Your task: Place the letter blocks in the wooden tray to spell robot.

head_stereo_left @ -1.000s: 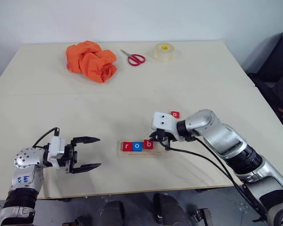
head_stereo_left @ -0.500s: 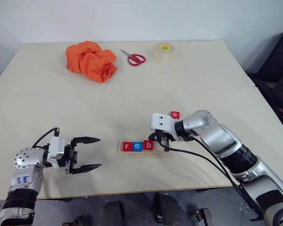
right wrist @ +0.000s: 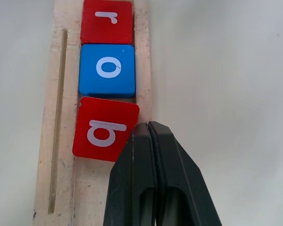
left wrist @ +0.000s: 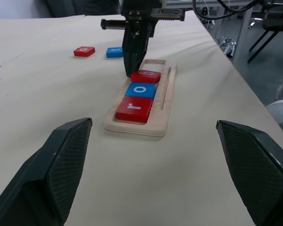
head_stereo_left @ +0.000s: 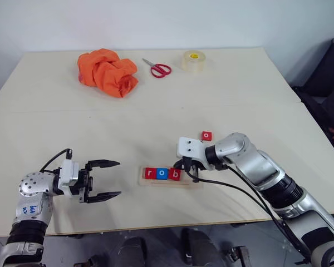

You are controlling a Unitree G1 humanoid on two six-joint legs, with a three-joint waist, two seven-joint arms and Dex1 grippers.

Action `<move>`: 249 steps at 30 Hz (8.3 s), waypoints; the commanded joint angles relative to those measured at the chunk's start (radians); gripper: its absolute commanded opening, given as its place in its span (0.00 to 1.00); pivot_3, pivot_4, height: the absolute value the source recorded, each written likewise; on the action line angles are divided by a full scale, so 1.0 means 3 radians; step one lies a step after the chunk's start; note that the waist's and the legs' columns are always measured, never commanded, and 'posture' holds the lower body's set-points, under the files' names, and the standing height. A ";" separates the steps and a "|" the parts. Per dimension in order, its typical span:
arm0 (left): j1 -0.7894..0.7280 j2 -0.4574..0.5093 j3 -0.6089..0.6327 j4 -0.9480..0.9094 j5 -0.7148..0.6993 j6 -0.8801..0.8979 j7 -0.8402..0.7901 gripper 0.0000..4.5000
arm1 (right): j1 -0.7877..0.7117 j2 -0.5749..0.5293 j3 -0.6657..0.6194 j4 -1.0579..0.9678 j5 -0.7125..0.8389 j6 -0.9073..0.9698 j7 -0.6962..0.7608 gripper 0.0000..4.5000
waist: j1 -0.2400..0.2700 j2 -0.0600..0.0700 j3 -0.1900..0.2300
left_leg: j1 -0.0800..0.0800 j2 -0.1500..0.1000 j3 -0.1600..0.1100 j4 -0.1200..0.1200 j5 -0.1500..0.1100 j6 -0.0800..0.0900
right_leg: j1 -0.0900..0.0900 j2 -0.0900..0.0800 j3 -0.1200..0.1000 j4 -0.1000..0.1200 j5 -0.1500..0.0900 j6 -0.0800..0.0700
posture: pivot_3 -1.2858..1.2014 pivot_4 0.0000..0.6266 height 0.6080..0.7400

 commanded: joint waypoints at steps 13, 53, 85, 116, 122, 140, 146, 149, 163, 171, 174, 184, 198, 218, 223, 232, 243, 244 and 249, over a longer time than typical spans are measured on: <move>-0.0036 -0.0050 0.0035 0.0023 0.0047 -0.0076 -0.0193 1.00 | 0.0132 -0.0350 -0.0340 -0.0527 0.0118 0.0070 0.0098 0.01 | 0.0006 0.0000 0.0000 | -0.0001 0.0000 0.0000 0.0000 0.0000 0.0000 | 0.0000 0.0000 0.0000 -0.0001 0.0000 0.0000 | 0.52 0.24 1.00; -0.0171 -0.0124 0.0010 0.0188 0.0112 -0.0128 -0.0198 1.00 | 0.0466 -0.0366 -0.0676 -0.0647 0.0245 0.0147 -0.0031 0.01 | 0.0009 0.0000 0.0000 | 0.0000 0.0000 0.0000 0.0000 0.0000 0.0000 | 0.0000 0.0000 0.0000 -0.0001 0.0000 0.0000 | 0.52 0.24 1.00; -0.0337 -0.0209 0.0028 0.0363 0.0155 -0.0053 -0.0137 1.00 | 0.2488 -0.0451 -0.2921 -0.0884 0.0974 -0.0682 -0.0746 0.99 | 0.0012 -0.0001 -0.0001 | 0.0017 -0.0001 -0.0004 0.0000 0.0000 0.0000 | 0.0027 0.0002 0.0001 -0.0011 0.0004 0.0006 | 0.52 0.24 1.00; 0.0180 -0.0253 0.0115 -0.0303 0.0105 0.0048 0.0072 1.00 | 0.1180 0.0898 -0.2032 -0.0099 0.0567 0.0003 -0.2525 0.99 | 0.0005 -0.0001 -0.0001 | 0.0012 -0.0001 -0.0005 -0.0002 0.0000 0.0000 | 0.0022 0.0000 0.0001 -0.0008 0.0002 0.0003 | 0.52 0.24 1.00; 0.0211 -0.0275 0.0128 -0.0334 0.0120 0.0056 0.0112 1.00 | 0.0975 0.1189 -0.1935 0.0195 0.0434 0.0010 -0.2843 0.99 | -0.0006 0.0000 -0.0001 | 0.0012 0.0000 -0.0004 -0.0003 0.0000 0.0001 | 0.0020 0.0000 0.0001 -0.0006 0.0002 0.0003 | 0.52 0.24 1.00; 0.0280 -0.0322 0.0133 -0.0421 0.0131 0.0056 0.0196 1.00 | 0.0871 0.1612 -0.1877 0.0401 0.0240 0.0192 -0.3398 0.43 | -0.0044 -0.0001 -0.0001 | 0.0013 0.0003 -0.0004 -0.0004 0.0000 0.0001 | 0.0020 0.0000 0.0001 -0.0006 0.0002 0.0002 | 0.52 0.24 1.00; 0.0258 -0.0308 0.0121 -0.0396 0.0129 0.0076 0.0170 1.00 | 0.0848 0.1527 -0.1940 0.0100 0.0289 0.0177 -0.3352 0.32 | -0.0076 0.0000 -0.0001 | 0.0012 0.0004 -0.0004 -0.0005 0.0000 0.0001 | 0.0020 0.0001 0.0001 -0.0006 0.0002 0.0002 | 0.52 0.24 1.00; 0.0197 -0.0308 0.0110 -0.0344 0.0133 0.0085 0.0134 1.00 | 0.0884 0.1443 -0.2033 -0.0195 0.0355 0.0370 -0.3314 0.32 | -0.0078 0.0000 -0.0001 | 0.0008 0.0004 -0.0004 -0.0006 0.0000 0.0001 | 0.0016 0.0001 0.0001 -0.0007 0.0002 0.0002 | 0.52 0.24 1.00; -0.0155 -0.0135 0.0024 0.0151 0.0027 0.0054 -0.0378 1.00 | 0.1696 0.1228 -0.2405 -0.2335 0.0829 0.2329 -0.3231 0.32 | -0.0042 0.0000 -0.0001 | 0.0006 0.0004 -0.0006 -0.0015 -0.0001 0.0001 | 0.0012 0.0002 -0.0001 -0.0015 0.0001 0.0000 | 0.52 0.24 1.00; -0.0200 -0.0007 -0.0184 0.0139 -0.0171 0.0133 -0.0378 1.00 | 0.1998 0.1552 -0.2450 -0.2606 0.0716 0.2652 -0.3427 0.32 | -0.0008 -0.0002 -0.0002 | 0.0006 0.0002 -0.0007 -0.0019 -0.0001 0.0001 | 0.0011 0.0002 -0.0002 -0.0018 -0.0001 -0.0002 | 0.52 0.24 1.00; -0.0182 0.0079 -0.0250 0.0112 -0.0277 0.0145 -0.0378 1.00 | 0.2051 0.1608 -0.2418 -0.2685 0.0713 0.2706 -0.3435 0.32 | -0.0010 -0.0002 -0.0002 | 0.0004 0.0002 -0.0006 -0.0022 -0.0001 0.0001 | 0.0007 0.0002 -0.0002 -0.0018 -0.0001 -0.0003 | 0.52 0.24 1.00; -0.0152 0.0279 -0.0498 0.0075 -0.0500 0.0076 -0.0378 1.00 | 0.2037 0.1336 -0.2364 -0.2750 0.0802 0.2652 -0.3157 0.99 | -0.0006 -0.0002 -0.0002 | 0.0004 0.0001 -0.0005 -0.0028 -0.0001 0.0001 | 0.0006 0.0002 -0.0002 -0.0022 -0.0002 -0.0004 | 0.52 0.24 1.00; -0.0164 0.0346 -0.0620 0.0129 -0.0564 -0.0197 -0.0378 1.00 | 0.1877 -0.1251 -0.1691 -0.1787 0.0984 0.0735 -0.0938 0.99 | 0.0001 -0.0003 -0.0001 | 0.0005 -0.0001 -0.0004 -0.0038 -0.0001 0.0002 | 0.0008 0.0003 -0.0003 -0.0037 -0.0001 -0.0002 | 0.52 0.24 1.00; 0.0779 0.0208 -0.0033 -0.0736 -0.0437 -0.0023 -0.0103 1.00 | 0.1096 -0.1356 -0.0824 -0.0056 0.0161 -0.0921 0.0225 0.65 | 0.0005 -0.0004 -0.0001 | 0.0011 0.0000 -0.0001 -0.0019 -0.0002 0.0000 | 0.0016 0.0001 0.0000 -0.0029 0.0000 0.0000 | 0.52 0.24 1.00; 0.0791 0.0132 0.0008 -0.0782 -0.0375 -0.0001 -0.0064 1.00 | 0.1033 -0.1269 -0.0874 -0.0023 0.0142 -0.0926 0.0228 0.32 | 0.0004 -0.0004 -0.0001 | 0.0017 0.0001 -0.0001 -0.0013 -0.0001 0.0000 | 0.0025 0.0000 0.0001 -0.0028 -0.0002 -0.0017 | 0.52 0.24 1.00; 0.0541 -0.0016 0.0005 -0.0578 -0.0240 0.0008 -0.0127 1.00 | 0.0818 -0.1135 -0.1139 -0.0686 0.0551 -0.0010 0.0115 0.32 | -0.0002 -0.0003 0.0000 | 0.0015 0.0003 -0.0001 -0.0006 -0.0002 0.0000 | 0.0020 0.0001 0.0001 -0.0018 0.0006 -0.0003 | 0.52 0.24 1.00; 0.0355 -0.0087 0.0009 -0.0435 -0.0163 0.0003 -0.0194 1.00 | 0.0462 -0.0751 -0.0534 -0.1102 0.0522 0.0733 -0.0179 0.32 | 0.0005 -0.0002 0.0000 | 0.0008 0.0006 -0.0002 -0.0006 -0.0004 -0.0001 | 0.0014 0.0003 -0.0001 -0.0019 0.0005 -0.0006 | 0.52 0.24 1.00; 0.0358 -0.0084 0.0015 -0.0439 -0.0165 0.0004 -0.0195 1.00 | 0.0424 -0.0713 -0.0478 -0.1092 0.0504 0.0762 -0.0200 0.32 | 0.0004 -0.0002 0.0000 | 0.0008 0.0006 -0.0002 -0.0006 -0.0004 -0.0001 | 0.0013 0.0003 -0.0001 -0.0018 0.0005 -0.0006 | 0.52 0.24 1.00; 0.0394 -0.0078 0.0030 -0.0466 -0.0165 0.0000 -0.0183 1.00 | 0.0211 -0.0492 -0.0196 -0.1005 0.0403 0.0876 -0.0324 0.32 | -0.0005 -0.0002 0.0000 | 0.0007 0.0006 -0.0001 -0.0006 -0.0004 -0.0001 | 0.0010 0.0003 0.0000 -0.0015 0.0005 -0.0006 | 0.52 0.24 1.00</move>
